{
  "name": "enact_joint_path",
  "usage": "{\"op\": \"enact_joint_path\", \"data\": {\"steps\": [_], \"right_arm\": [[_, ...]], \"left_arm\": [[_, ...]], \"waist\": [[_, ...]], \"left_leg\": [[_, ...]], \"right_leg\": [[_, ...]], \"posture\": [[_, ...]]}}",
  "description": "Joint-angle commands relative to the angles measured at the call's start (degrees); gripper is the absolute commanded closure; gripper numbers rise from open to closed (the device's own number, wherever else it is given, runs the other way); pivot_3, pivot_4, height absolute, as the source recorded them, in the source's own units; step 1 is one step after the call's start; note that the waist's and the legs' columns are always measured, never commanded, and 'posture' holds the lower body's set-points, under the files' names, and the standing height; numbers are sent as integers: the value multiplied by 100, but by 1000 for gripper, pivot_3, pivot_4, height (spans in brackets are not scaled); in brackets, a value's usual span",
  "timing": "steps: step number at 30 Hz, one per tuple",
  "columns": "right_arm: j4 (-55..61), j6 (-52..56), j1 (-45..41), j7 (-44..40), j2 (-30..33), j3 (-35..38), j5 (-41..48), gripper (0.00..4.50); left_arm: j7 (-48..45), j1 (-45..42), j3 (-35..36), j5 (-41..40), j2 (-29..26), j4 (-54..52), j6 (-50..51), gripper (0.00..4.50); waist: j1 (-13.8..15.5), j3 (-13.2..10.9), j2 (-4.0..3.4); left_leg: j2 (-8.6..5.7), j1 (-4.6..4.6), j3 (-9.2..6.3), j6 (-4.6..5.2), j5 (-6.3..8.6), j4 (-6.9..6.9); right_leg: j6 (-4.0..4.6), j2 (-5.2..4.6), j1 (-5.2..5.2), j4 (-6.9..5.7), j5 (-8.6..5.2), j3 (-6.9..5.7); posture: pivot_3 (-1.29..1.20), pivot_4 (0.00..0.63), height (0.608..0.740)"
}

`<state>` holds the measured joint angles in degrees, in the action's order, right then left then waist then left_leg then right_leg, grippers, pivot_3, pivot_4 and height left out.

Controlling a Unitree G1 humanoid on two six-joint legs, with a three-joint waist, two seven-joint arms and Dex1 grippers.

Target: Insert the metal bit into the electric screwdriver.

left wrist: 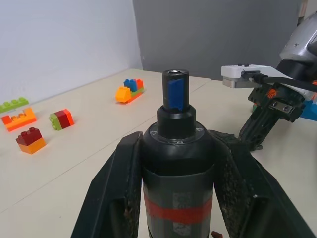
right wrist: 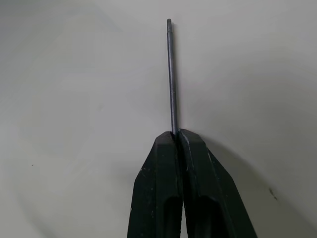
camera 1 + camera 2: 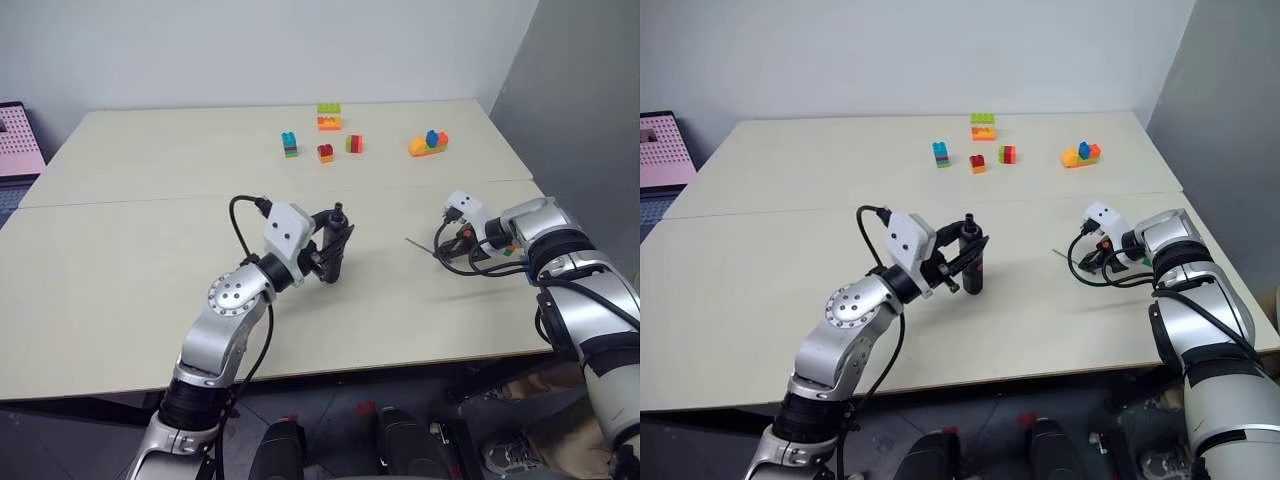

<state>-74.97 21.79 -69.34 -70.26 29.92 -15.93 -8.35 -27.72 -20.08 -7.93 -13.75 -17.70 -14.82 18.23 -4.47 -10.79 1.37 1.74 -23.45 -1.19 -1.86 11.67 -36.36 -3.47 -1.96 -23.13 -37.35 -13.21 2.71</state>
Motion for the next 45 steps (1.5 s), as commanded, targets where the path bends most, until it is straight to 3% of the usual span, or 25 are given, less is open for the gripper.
{"op": "enact_joint_path", "data": {"steps": [1,5,15,19,20,25,27,40,45], "right_arm": [[146,173,-107,-114,-22,243,94,4500],[274,530,-56,-241,3,457,224,4500],[1394,590,642,-1152,377,22,-80,4500],[1713,619,770,-1038,436,-1,-69,4500],[1759,624,786,-1039,440,1,-63,4019],[2027,735,734,-972,413,-24,-96,2835],[2052,719,722,-897,394,-58,-141,2551],[1537,615,483,-792,44,-502,-538,2551],[1455,600,468,-818,-94,-580,-613,3504]], "left_arm": [[60,87,2,235,-93,254,90,2860],[34,89,-58,219,-63,242,118,2860],[6,50,-85,197,-59,237,145,2860],[6,15,-111,203,-30,266,153,2860],[3,6,-116,202,-24,272,154,2861],[-10,-34,-111,212,-36,311,156,2861],[-11,-42,-112,216,-36,322,153,2861],[21,-27,-158,302,-25,356,137,2861],[31,-14,-161,322,-26,369,126,2861]], "waist": [[-9,0,0],[-14,0,0],[-8,2,-3],[-20,3,-5],[-20,3,-5],[-19,3,-6],[-18,3,-6],[-23,9,-6],[-28,15,-6]], "left_leg": [[0,0,0,0,0,0],[0,0,-1,0,0,0],[-1,-1,-2,0,0,1],[-1,-1,-1,0,0,1],[-1,-1,-1,0,0,1],[-1,-1,-2,0,0,1],[-1,-1,-2,0,0,1],[-1,2,-4,0,0,2],[0,9,-4,0,0,2]], "right_leg": [[0,0,0,0,0,0],[-1,0,0,0,0,1],[-1,0,1,2,0,0],[0,0,1,3,-1,1],[0,0,0,3,-2,1],[4,0,0,3,-4,1],[4,0,0,4,-4,1],[15,0,3,4,-10,0],[18,1,9,4,-12,0]], "posture": [[0,150,740],[0,150,740],[0,150,740],[0,150,740],[0,150,740],[0,150,740],[0,150,740],[0,150,740],[0,150,740]]}}
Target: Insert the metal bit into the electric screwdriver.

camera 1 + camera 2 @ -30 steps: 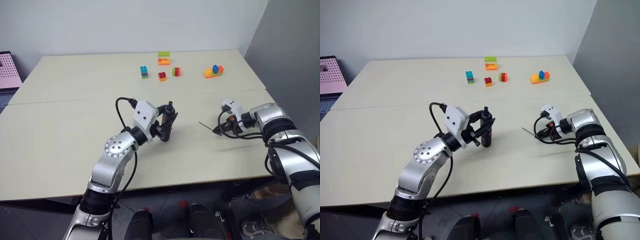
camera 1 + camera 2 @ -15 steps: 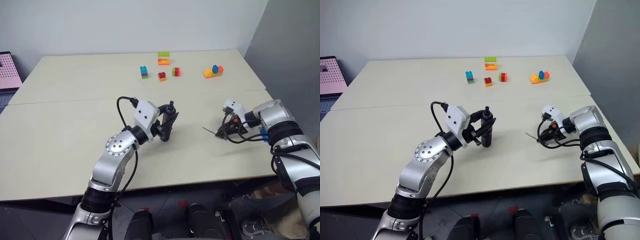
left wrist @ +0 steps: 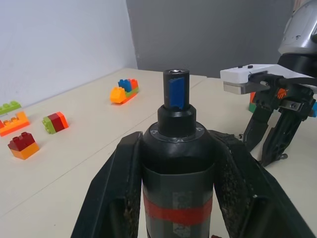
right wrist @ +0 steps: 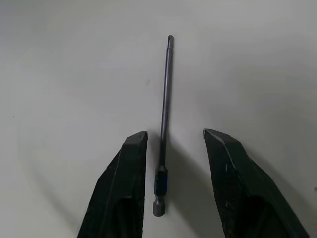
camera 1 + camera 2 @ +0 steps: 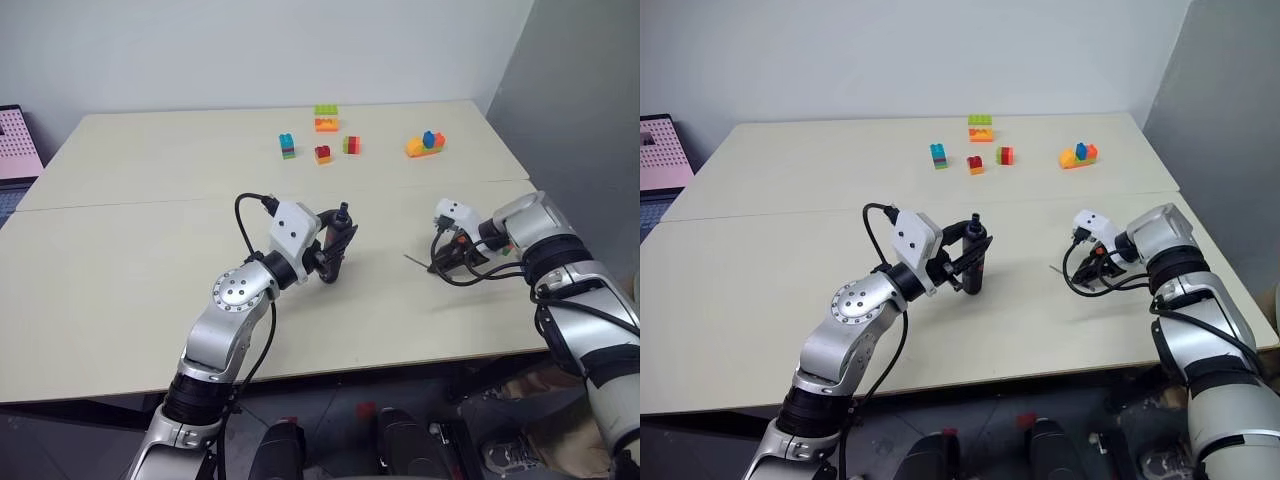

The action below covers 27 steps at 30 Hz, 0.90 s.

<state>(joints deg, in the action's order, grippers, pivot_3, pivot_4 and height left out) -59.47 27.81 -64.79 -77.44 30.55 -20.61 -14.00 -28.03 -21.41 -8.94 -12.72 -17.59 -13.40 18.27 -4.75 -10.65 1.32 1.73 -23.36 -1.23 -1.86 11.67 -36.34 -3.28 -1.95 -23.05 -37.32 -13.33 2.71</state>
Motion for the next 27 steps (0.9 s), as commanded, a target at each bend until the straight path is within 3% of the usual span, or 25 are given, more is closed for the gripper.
{"op": "enact_joint_path", "data": {"steps": [1,4,11,20,24,27], "right_arm": [[-75,10,17,-112,-180,-109,-54,3787],[36,77,54,-148,-247,-94,-37,4465],[293,245,108,-155,-237,40,85,4500],[1185,693,187,366,-100,888,785,4500],[2944,395,1041,1238,-69,1783,1329,4500],[4184,594,1565,1928,-379,2445,1824,4500]], "left_arm": [[66,123,-57,219,-37,229,121,2861],[72,143,-49,226,-47,240,111,2861],[82,116,-48,256,-53,308,71,2861],[171,24,167,246,-184,291,153,2861],[183,14,617,2,-368,185,289,2861],[457,68,927,-183,-225,128,290,2861]], "waist": [[0,1,-1],[-1,2,0],[-6,2,0],[-8,0,-2],[-2,0,0],[-20,-3,-1]], "left_leg": [[0,0,-1,0,0,1],[0,1,-3,0,0,4],[1,46,-10,0,0,28],[2,43,-12,0,0,30],[4,42,-15,-1,1,34],[6,39,-15,-1,1,41]], "right_leg": [[0,1,0,0,0,0],[-2,2,0,0,1,-1],[10,10,37,7,-6,1],[13,13,39,13,-8,1],[13,14,36,16,-8,0],[13,17,32,20,-9,0]], "posture": [[0,150,740],[0,150,740],[0,150,740],[0,150,740],[0,150,740],[0,150,740]]}}
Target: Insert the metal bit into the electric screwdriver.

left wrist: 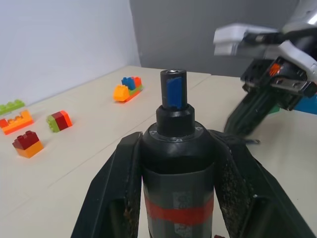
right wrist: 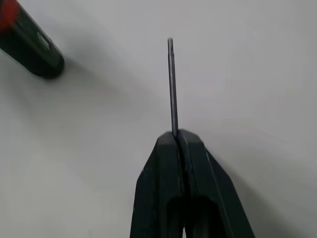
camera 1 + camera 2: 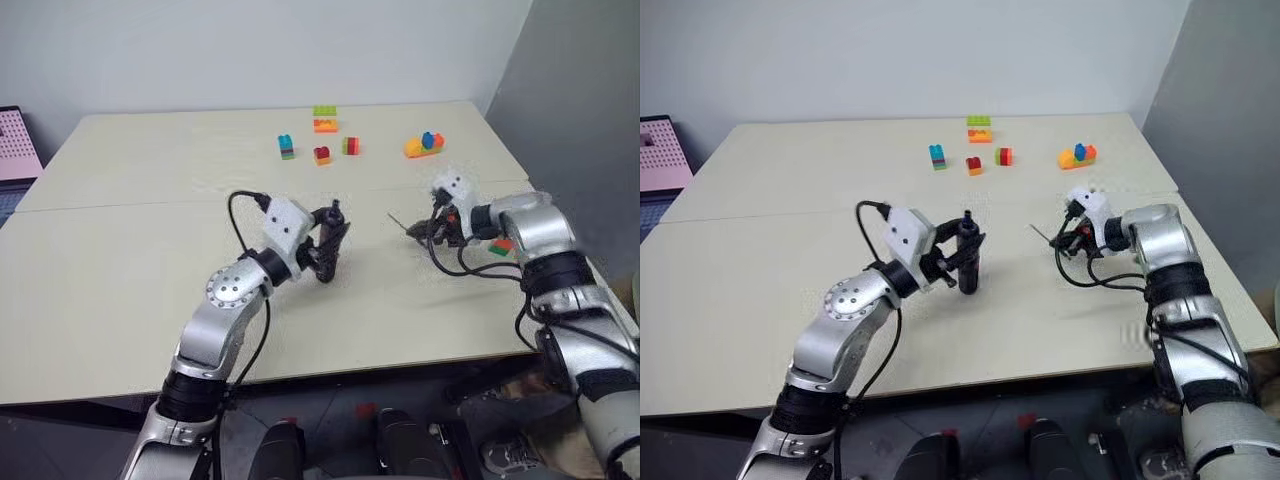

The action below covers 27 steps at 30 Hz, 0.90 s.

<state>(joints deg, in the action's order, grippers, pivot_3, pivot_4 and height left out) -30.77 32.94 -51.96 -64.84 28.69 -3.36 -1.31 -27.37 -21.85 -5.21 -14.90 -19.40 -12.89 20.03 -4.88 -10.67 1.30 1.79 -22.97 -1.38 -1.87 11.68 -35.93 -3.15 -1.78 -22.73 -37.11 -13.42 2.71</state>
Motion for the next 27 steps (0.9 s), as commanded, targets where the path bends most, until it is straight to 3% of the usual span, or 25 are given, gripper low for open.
{"op": "enact_joint_path", "data": {"steps": [1,8,11,19,27], "right_arm": [[1681,133,414,927,-323,935,718,4500],[3278,229,854,2066,-842,1522,1438,4500],[3762,-69,952,2328,-1015,1556,1683,4500],[4187,-416,894,2849,-1565,1614,2472,4500],[4559,-521,974,3452,-2213,1283,2879,4500]], "left_arm": [[478,140,647,-44,28,31,134,2861],[1013,172,508,-54,596,-412,250,2861],[969,105,39,134,879,-475,-57,2862],[908,34,-581,636,1230,60,-627,2864],[1214,-67,-565,909,1620,448,-1014,2864]], "waist": [[-16,-2,1],[47,-2,1],[103,-2,0],[296,-2,0],[308,-2,0]], "left_leg": [[1,-1,2,0,0,1],[5,-45,-3,0,0,0],[5,-62,1,0,0,-2],[5,-94,1,0,0,-1],[5,-92,0,0,0,-5]], "right_leg": [[-1,0,-4,0,0,3],[-26,9,-48,-4,15,3],[-26,7,-53,12,16,2],[-26,6,-78,18,15,-4],[-10,6,-76,16,6,-6]], "posture": [[0,150,740],[0,150,740],[0,150,740],[0,150,740],[0,150,740]]}}
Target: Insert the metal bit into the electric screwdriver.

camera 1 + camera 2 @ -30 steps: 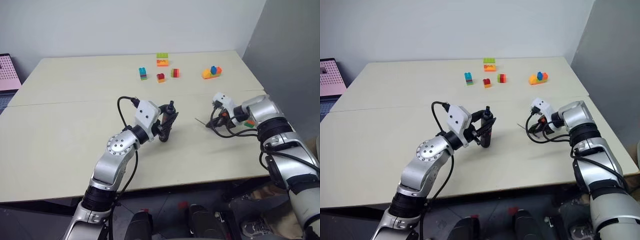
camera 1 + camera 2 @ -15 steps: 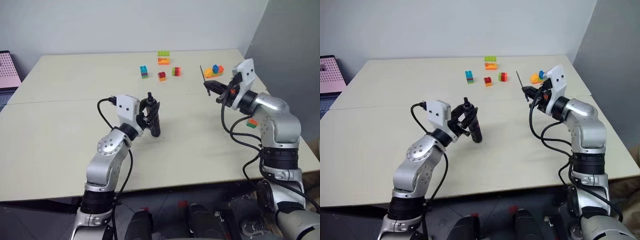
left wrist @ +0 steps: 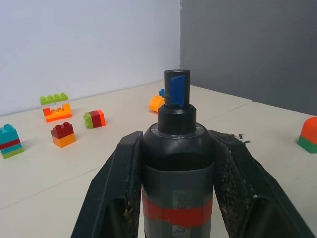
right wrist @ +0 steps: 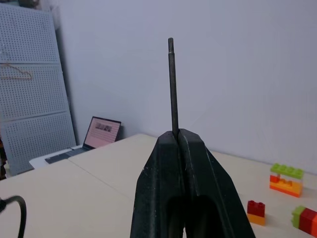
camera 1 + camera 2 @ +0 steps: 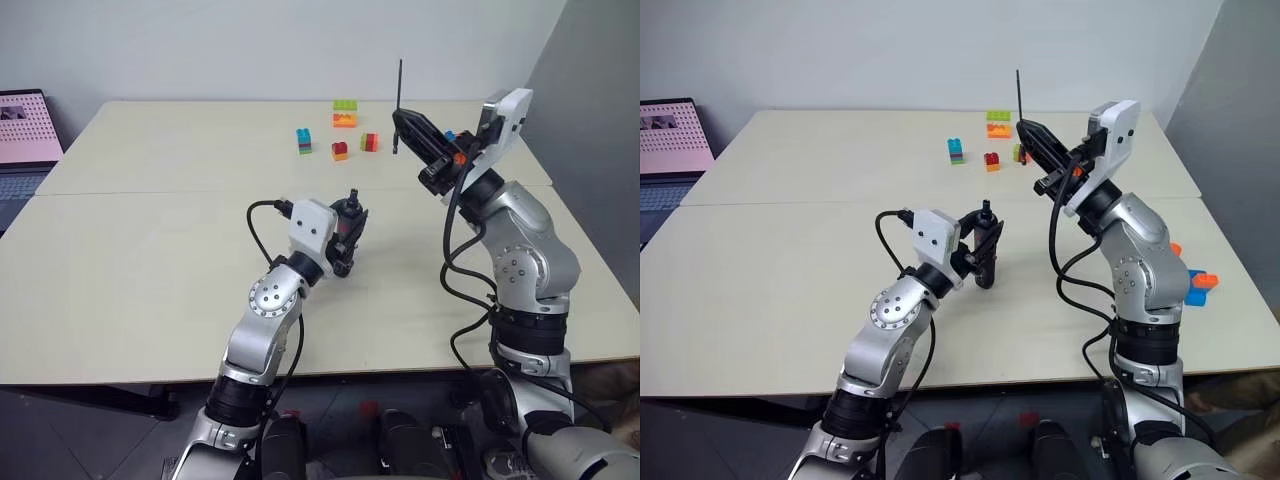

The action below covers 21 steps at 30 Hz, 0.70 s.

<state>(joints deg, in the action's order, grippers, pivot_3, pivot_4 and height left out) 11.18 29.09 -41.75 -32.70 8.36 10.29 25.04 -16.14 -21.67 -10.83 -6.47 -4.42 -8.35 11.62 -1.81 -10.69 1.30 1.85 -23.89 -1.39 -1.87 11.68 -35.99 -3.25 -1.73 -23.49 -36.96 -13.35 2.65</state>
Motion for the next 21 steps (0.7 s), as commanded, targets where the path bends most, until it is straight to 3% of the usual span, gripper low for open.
{"op": "enact_joint_path", "data": {"steps": [1,12,21], "right_arm": [[386,-146,-42,326,-271,-108,302,4500],[435,-1144,648,671,-822,-1034,-226,4500],[97,-1838,856,869,-921,-1268,-563,4500]], "left_arm": [[94,-62,7,76,132,18,-199,2864],[85,249,150,83,-40,-89,-180,2864],[28,360,129,93,-81,-222,-85,2864]], "waist": [[0,0,0],[-5,0,0],[-8,0,0]], "left_leg": [[0,0,-1,0,0,1],[1,3,-2,0,0,1],[2,5,-2,0,0,1]], "right_leg": [[-2,0,0,0,1,-1],[10,0,1,-1,-6,-3],[12,1,2,-1,-7,-3]], "posture": [[0,150,740],[0,150,740],[0,150,740]]}}
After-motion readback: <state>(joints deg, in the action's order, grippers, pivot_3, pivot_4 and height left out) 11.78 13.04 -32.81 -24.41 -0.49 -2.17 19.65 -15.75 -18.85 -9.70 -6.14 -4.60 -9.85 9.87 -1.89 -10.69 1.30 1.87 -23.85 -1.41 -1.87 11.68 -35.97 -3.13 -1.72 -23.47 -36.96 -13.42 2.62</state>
